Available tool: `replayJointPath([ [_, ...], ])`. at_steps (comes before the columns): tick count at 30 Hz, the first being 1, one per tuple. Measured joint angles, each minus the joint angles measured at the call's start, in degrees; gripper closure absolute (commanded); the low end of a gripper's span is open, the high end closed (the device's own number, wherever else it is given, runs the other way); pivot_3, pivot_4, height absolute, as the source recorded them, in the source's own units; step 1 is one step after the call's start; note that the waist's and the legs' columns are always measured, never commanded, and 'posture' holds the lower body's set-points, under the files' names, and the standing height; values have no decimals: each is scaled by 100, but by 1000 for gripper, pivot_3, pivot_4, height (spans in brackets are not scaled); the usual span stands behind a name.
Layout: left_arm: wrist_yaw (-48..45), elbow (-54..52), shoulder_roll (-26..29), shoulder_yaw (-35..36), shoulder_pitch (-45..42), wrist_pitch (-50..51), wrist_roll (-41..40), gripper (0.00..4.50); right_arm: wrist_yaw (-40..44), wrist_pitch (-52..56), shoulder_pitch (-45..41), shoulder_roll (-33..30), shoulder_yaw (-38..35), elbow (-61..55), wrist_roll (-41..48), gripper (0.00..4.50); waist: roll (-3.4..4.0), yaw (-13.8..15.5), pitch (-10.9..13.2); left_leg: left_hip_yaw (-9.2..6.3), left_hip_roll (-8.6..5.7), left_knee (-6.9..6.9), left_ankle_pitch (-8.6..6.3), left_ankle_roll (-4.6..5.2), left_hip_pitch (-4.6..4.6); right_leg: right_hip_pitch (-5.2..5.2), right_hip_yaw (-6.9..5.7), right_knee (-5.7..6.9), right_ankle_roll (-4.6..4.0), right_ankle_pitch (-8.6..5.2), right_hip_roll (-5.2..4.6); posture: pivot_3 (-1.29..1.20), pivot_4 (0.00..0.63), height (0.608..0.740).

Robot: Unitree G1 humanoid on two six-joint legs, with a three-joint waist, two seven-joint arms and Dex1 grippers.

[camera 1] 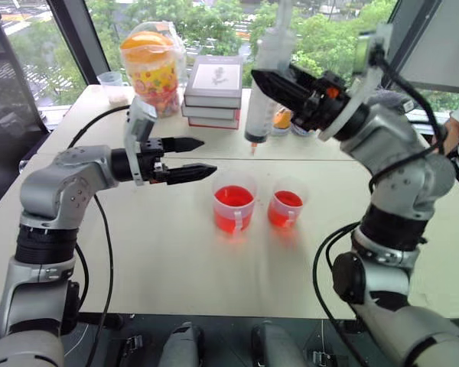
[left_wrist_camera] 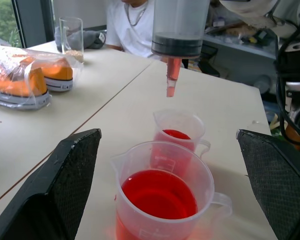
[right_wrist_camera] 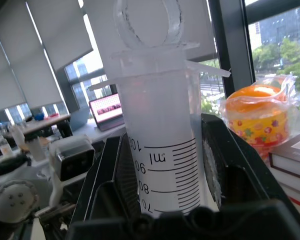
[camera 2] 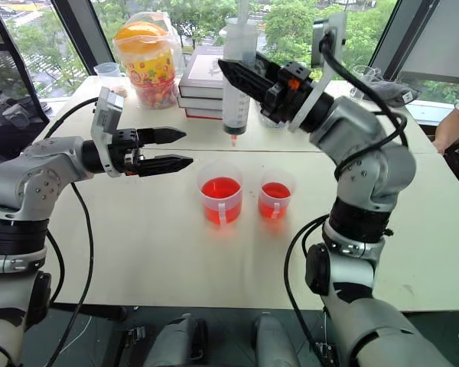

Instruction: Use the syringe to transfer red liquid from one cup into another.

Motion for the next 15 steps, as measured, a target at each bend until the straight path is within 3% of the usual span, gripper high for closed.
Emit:
replayJointPath([
  [6, -67, 48, -2, -2, -240, 1, 0, 0, -108, -1020, 1397, 249, 647, -19, -62, 3090, 0, -37, 0, -2, 1, -1, 0, 0, 7, 2, 1, 2, 0, 0, 6, 0, 150, 740],
  [15, -108, 65, -272, -56, -414, 23, -1, 0, -107, -2476, 2314, 277, 1538, 428, -576, 3090, 0, -38, 0, -4, 3, -1, 2, -2, 6, 2, 2, 1, -1, -1, 10, 0, 150, 740],
])
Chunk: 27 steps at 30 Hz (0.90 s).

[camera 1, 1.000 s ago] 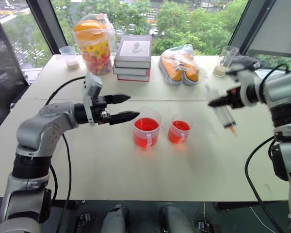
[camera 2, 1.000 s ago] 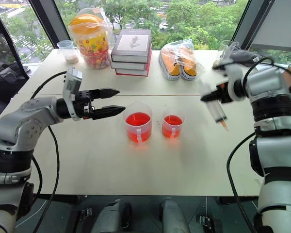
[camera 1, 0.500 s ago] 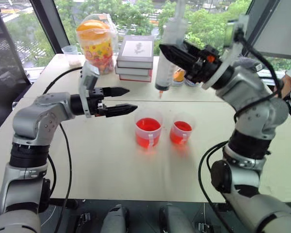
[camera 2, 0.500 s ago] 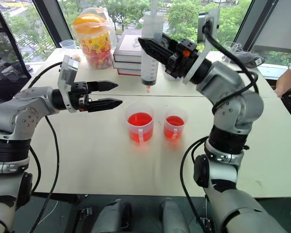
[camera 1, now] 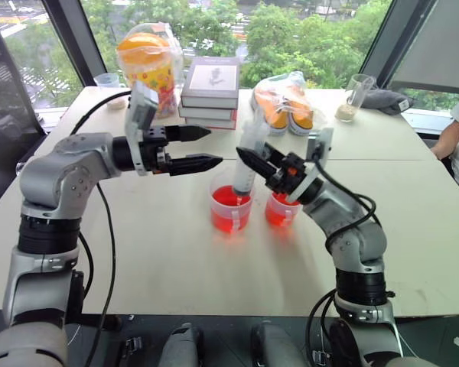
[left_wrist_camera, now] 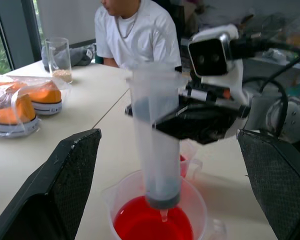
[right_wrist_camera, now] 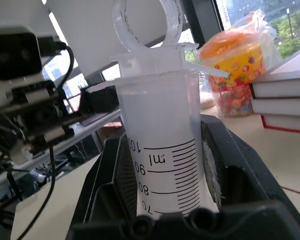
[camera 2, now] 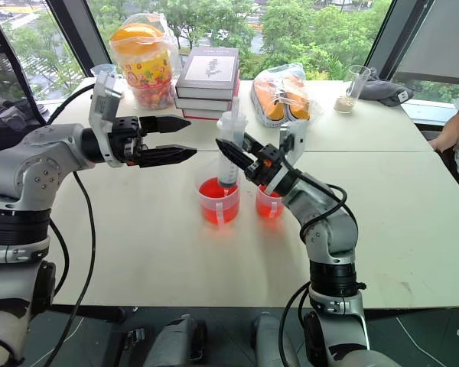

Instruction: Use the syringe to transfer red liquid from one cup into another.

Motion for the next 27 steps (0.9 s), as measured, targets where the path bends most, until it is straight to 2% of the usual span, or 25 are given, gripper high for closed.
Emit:
replayJointPath([
  [6, -101, 16, -297, -275, -44, 33, 11, 0, -3, -453, 244, -47, 437, 174, -298, 3090, 0, 4, 0, -2, 0, 0, 0, 0, 0, 0, 0, 1, 0, 0, 1, 0, 150, 740],
  [21, -375, 738, -1052, -638, -426, -329, 405, 0, -54, -637, 397, -316, 682, 198, -440, 3090, 0, 15, 0, -3, -1, 2, 0, 0, 1, 2, 0, 0, 0, 0, 2, 0, 150, 740],
  [24, -390, 789, -1166, -634, -456, -298, 399, 886, -60, -639, 395, -350, 704, 198, -443, 3090, 0, 13, 0, -6, 0, 0, 0, 0, 1, 1, -1, 0, 0, 0, 4, 0, 150, 740],
  [27, -362, 881, -1238, -607, -459, -296, 432, 2373, -24, -661, 395, -381, 756, 198, -449, 3090, 0, 4, 0, -4, 0, 1, 0, 0, 1, 2, 1, 0, 0, 0, 3, 0, 150, 740],
])
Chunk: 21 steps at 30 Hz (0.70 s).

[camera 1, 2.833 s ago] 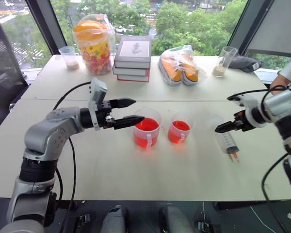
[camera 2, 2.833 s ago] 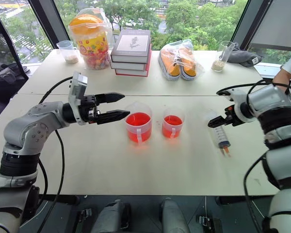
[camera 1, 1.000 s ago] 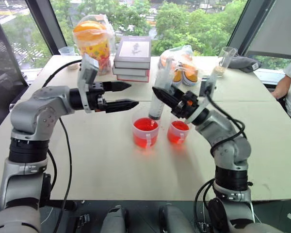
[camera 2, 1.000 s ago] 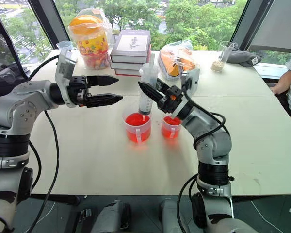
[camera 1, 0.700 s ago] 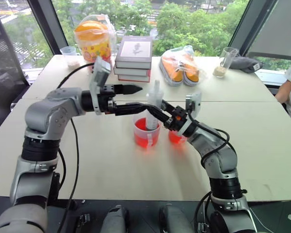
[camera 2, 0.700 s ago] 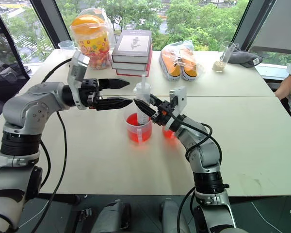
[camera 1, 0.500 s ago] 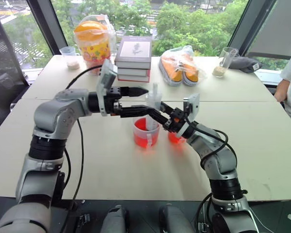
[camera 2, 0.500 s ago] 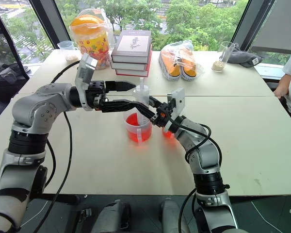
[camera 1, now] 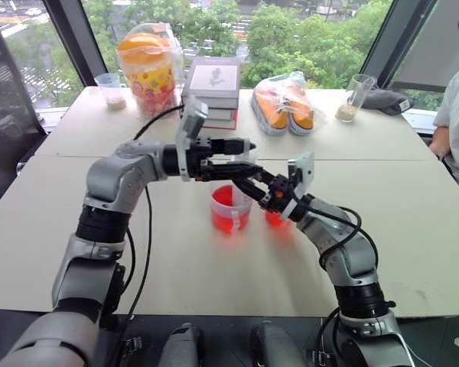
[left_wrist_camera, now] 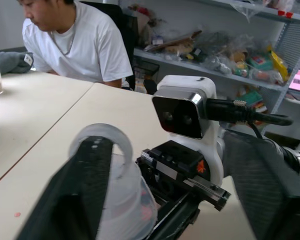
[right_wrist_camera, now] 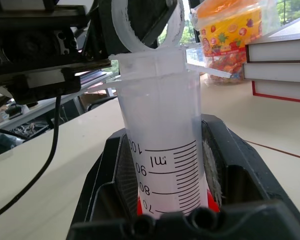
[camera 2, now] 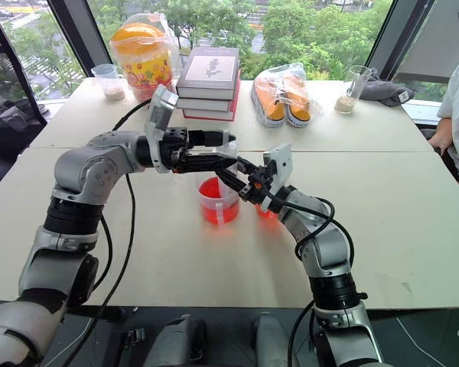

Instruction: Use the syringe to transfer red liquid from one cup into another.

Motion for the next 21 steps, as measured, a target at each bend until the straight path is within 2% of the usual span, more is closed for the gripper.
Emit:
replayJointPath([
  [4, 19, 136, -14, 47, -11, -5, 81, 4417, 75, -62, 0, -57, 95, -8, -2, 3090, 0, 3, 0, -1, 0, 0, 0, 0, 0, 0, 0, 0, 0, 0, 0, 0, 150, 740],
  [21, -53, 377, 60, 48, -384, -147, 247, 4473, 85, -15, -159, -182, 64, -3, 65, 3090, 0, 11, 0, -2, 0, 0, 0, 0, 0, 0, -1, 0, 0, 0, 0, 0, 150, 740],
])
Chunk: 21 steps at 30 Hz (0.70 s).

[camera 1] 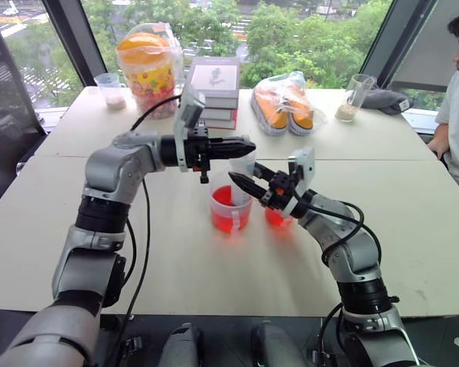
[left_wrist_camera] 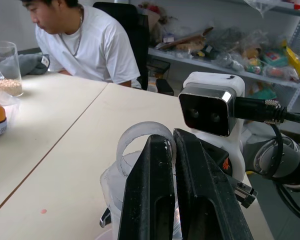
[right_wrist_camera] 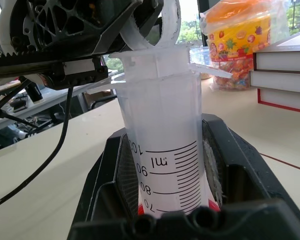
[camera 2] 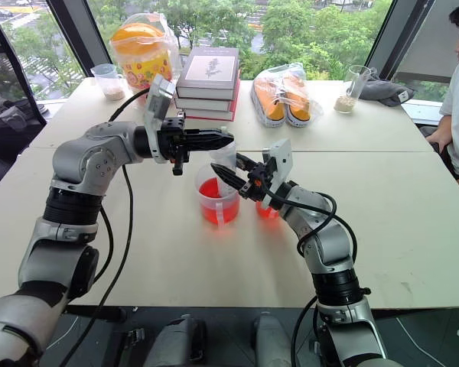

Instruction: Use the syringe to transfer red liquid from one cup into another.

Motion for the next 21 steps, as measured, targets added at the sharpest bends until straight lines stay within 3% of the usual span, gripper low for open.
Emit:
replayJointPath([
  [21, -23, 92, 132, 6, -285, -243, -10, 4473, 1, -22, -86, 0, 25, 64, 2, 3090, 0, 2, 0, 0, 0, 0, 0, 0, 0, 0, 0, 0, 0, 0, 0, 0, 150, 740],
])
